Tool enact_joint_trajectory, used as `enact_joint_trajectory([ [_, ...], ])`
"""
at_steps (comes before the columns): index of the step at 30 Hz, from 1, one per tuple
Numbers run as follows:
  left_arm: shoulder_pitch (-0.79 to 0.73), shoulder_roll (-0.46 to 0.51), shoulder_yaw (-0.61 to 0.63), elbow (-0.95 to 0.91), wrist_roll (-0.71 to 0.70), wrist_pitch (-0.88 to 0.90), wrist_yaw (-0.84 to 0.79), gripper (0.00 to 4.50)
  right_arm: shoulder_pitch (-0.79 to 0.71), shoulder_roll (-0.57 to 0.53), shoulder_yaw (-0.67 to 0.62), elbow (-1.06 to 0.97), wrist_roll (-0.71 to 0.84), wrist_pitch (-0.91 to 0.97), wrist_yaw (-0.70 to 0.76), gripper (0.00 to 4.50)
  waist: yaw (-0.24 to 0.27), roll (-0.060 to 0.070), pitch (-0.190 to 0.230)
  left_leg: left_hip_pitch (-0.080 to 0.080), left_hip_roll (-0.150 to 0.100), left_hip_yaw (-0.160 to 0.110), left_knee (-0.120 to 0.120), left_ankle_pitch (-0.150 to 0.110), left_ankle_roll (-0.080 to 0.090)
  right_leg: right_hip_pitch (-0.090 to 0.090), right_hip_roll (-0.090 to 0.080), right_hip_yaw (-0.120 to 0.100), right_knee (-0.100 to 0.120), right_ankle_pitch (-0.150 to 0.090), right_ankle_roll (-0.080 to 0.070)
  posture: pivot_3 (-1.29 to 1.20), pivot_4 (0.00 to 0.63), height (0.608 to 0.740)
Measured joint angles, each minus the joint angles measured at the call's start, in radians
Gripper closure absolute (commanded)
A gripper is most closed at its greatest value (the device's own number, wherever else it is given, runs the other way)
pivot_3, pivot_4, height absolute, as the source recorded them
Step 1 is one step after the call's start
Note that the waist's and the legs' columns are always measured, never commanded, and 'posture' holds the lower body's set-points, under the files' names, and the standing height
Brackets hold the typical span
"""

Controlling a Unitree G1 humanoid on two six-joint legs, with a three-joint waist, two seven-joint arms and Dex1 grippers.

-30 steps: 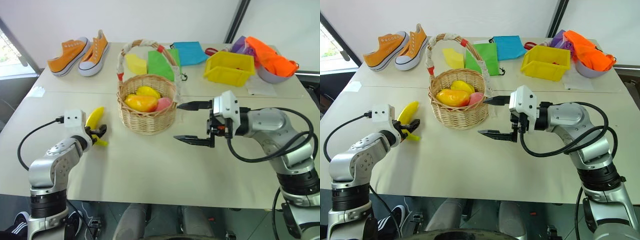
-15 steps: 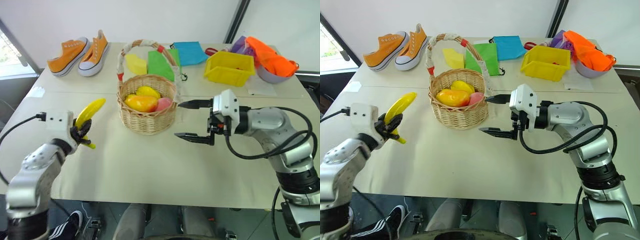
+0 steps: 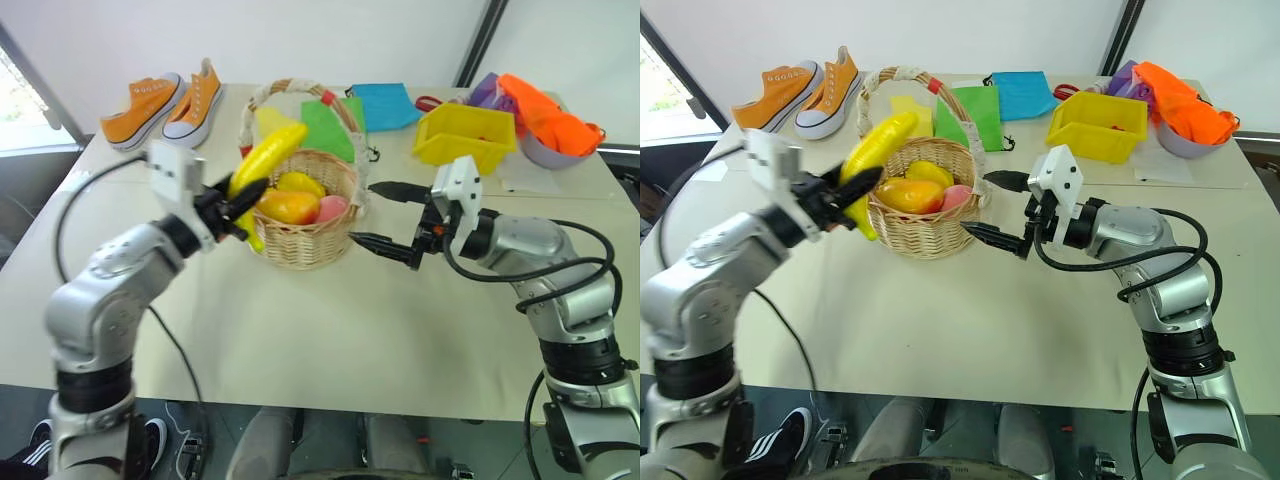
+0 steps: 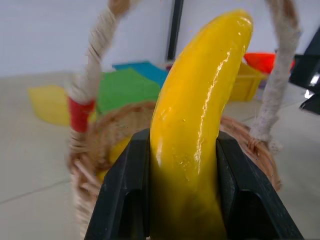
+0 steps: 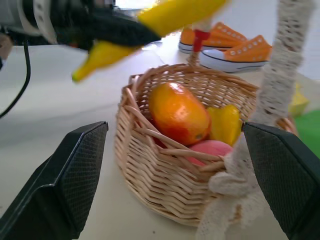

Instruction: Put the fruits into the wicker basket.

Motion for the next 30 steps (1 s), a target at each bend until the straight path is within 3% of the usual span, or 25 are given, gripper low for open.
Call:
enact_joint_trajectory([
  [11,-0.171,-0.078,-0.020,0.178,0.077,0.020,0.058,3.46,0.008,0.001,0.000,-0.039,-0.002,0.017,-0.049,0.00,-0.006,0.000,0.000,0.000,0.000,0.000,0.001,0.000,0.000,0.000,0.000,0.000,0.002,0.000,0.000,0.00,0.150,0.740],
  [18,-0.170,-0.120,0.000,0.179,0.065,0.037,0.066,0.34,0.010,0.001,0.000,-0.043,-0.004,0.020,-0.053,0.00,-0.002,0.000,0.000,0.000,-0.001,-0.001,0.002,0.000,0.000,0.000,0.000,-0.001,0.002,0.000,0.000,0.00,0.150,0.740],
  [27,-0.115,-0.079,0.055,0.046,0.049,-0.003,0.031,0.34,0.000,0.012,0.002,-0.030,-0.007,0.022,-0.055,0.00,-0.005,0.000,0.000,0.000,0.000,-0.001,0.001,0.001,-0.001,0.000,0.000,0.000,0.002,0.000,0.000,0.00,0.150,0.740],
  [30,-0.038,-0.013,0.073,-0.053,0.016,-0.006,-0.029,0.34,-0.013,0.024,0.004,-0.008,-0.011,0.015,-0.063,0.00,-0.005,0.000,0.000,0.000,0.000,-0.001,0.001,0.001,-0.001,0.000,0.000,0.000,0.002,0.000,0.000,0.00,0.150,0.740],
])
